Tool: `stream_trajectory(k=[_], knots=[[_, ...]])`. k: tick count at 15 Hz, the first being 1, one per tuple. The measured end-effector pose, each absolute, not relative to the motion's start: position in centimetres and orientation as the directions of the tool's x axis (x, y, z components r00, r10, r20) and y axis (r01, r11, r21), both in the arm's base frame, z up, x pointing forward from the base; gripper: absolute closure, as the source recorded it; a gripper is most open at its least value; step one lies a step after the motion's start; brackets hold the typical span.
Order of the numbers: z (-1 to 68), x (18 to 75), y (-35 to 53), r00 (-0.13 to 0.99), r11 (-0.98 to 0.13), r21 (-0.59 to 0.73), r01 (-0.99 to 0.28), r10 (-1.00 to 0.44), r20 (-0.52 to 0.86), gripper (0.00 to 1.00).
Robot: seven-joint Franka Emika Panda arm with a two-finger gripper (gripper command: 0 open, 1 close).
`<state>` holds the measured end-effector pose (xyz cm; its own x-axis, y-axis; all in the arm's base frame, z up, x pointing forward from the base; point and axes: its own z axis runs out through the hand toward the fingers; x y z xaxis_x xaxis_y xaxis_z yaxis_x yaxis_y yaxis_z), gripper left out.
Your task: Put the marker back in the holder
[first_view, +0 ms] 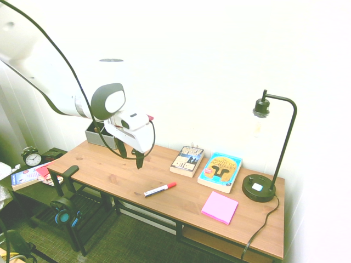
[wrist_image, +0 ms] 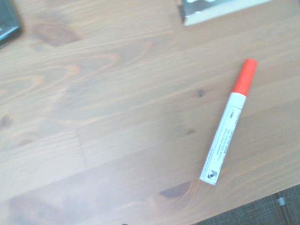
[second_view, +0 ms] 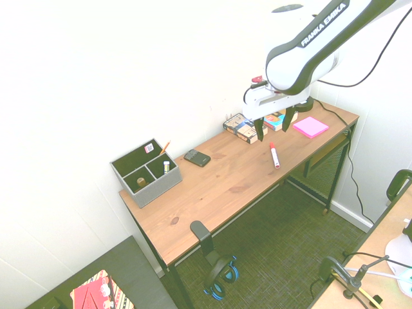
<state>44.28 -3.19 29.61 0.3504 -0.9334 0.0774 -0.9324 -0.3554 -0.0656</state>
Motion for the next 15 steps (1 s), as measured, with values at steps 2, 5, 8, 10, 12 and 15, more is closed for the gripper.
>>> stream_trajectory(k=[2, 5, 8, 10, 12, 15], knots=[[26.9, 45.4, -4.6, 0.230, -0.234, -0.063, -0.970, -0.971, 0.065, 0.00], [24.1, 47.2, -6.7, 0.129, -0.131, -0.066, -0.989, -0.991, 0.045, 0.00], [21.1, 48.1, -7.4, 0.088, -0.088, -0.059, -0.994, -0.996, 0.005, 0.00], [19.7, 48.9, -7.7, 0.080, -0.079, -0.050, -0.996, -0.997, -0.012, 1.00], [18.7, 49.6, -8.6, 0.075, -0.074, -0.044, -0.996, -0.997, -0.016, 1.00], [16.8, 50.2, -9.8, 0.071, -0.070, -0.029, -0.997, -0.997, -0.031, 1.00]])
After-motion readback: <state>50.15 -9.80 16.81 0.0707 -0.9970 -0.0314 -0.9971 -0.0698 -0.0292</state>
